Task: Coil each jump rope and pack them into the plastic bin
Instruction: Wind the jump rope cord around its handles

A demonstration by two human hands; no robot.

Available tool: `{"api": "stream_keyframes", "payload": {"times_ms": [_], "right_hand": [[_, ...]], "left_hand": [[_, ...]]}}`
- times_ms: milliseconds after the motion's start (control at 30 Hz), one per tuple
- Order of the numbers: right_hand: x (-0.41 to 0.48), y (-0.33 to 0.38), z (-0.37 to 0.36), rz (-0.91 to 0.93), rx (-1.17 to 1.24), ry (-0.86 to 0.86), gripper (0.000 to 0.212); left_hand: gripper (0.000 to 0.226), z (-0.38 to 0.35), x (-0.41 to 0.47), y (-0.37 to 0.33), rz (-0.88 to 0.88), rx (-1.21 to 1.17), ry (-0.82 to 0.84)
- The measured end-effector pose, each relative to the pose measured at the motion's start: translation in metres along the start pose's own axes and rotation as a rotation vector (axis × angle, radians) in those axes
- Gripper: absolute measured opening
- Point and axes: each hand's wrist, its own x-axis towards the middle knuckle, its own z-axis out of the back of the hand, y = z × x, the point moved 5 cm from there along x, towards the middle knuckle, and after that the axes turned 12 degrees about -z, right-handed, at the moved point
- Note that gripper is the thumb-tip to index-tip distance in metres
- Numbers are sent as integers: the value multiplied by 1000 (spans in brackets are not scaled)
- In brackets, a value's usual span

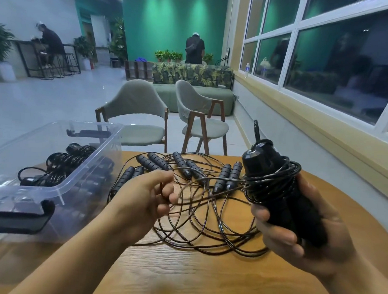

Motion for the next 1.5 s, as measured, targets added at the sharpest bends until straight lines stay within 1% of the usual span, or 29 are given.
{"api": "stream_keyframes", "payload": {"times_ms": [100, 167, 233, 300, 400, 500, 533, 600, 633, 700, 733, 800, 833, 900, 1000, 1067, 1167, 1267, 1433, 1500], "right_hand": [[0, -1, 2, -8, 2, -8, 57], [-1, 0, 3, -3, 5, -8, 57], [-2, 1, 3, 7, 1, -8, 57], [-3, 5, 2, 25, -4, -10, 57], [-7, 13, 1, 50, 4, -3, 58], [-10, 18, 3, 68, 12, -15, 57], [-11, 19, 4, 74, 13, -19, 57], [-13, 22, 6, 91, 14, -29, 57], [-13, 24, 7, 100, 17, -34, 57], [-15, 29, 10, 113, 32, -49, 57], [-16, 31, 12, 118, 40, -58, 58], [-19, 34, 17, 129, 47, -76, 58], [-20, 36, 19, 135, 47, -83, 56], [-22, 37, 24, 144, 45, -94, 53], [-23, 37, 28, 143, 53, -86, 53], [-23, 36, 29, 141, 55, -81, 53], [-23, 36, 30, 148, 47, -89, 53], [-25, 37, 33, 162, 36, -146, 53], [-33, 43, 37, 222, -14, -329, 56], [-35, 46, 37, 256, -50, -409, 59]], "left_hand": [[7, 6, 3, 5, 41, -142, -79], [20, 9, 4, 7, 12, -143, -110], [24, 8, 4, 6, -28, -75, -94], [20, 7, 3, 5, -54, 76, -51], [29, 3, 0, -1, -111, 322, -17], [30, -1, -2, -4, -164, 508, 33], [36, -1, -3, -6, -215, 634, 51], [59, 0, -3, -10, -375, 943, 93], [70, -1, -3, -12, -449, 1043, 116], [78, 0, -2, -11, -500, 1101, 140], [75, 0, -2, -10, -494, 1085, 146], [56, -2, -1, -8, -456, 946, 153], [45, -3, -1, -7, -428, 813, 157], [33, -6, -3, -7, -353, 487, 163], [34, -13, -7, -8, -252, 55, 210], [35, -16, -8, -9, -223, -76, 191], [31, -14, -7, -5, -203, -95, 136], [22, -7, -2, -4, -230, -32, 97], [17, 7, 3, -5, -286, 272, 75], [14, 11, 4, -6, -316, 428, 62]]}}
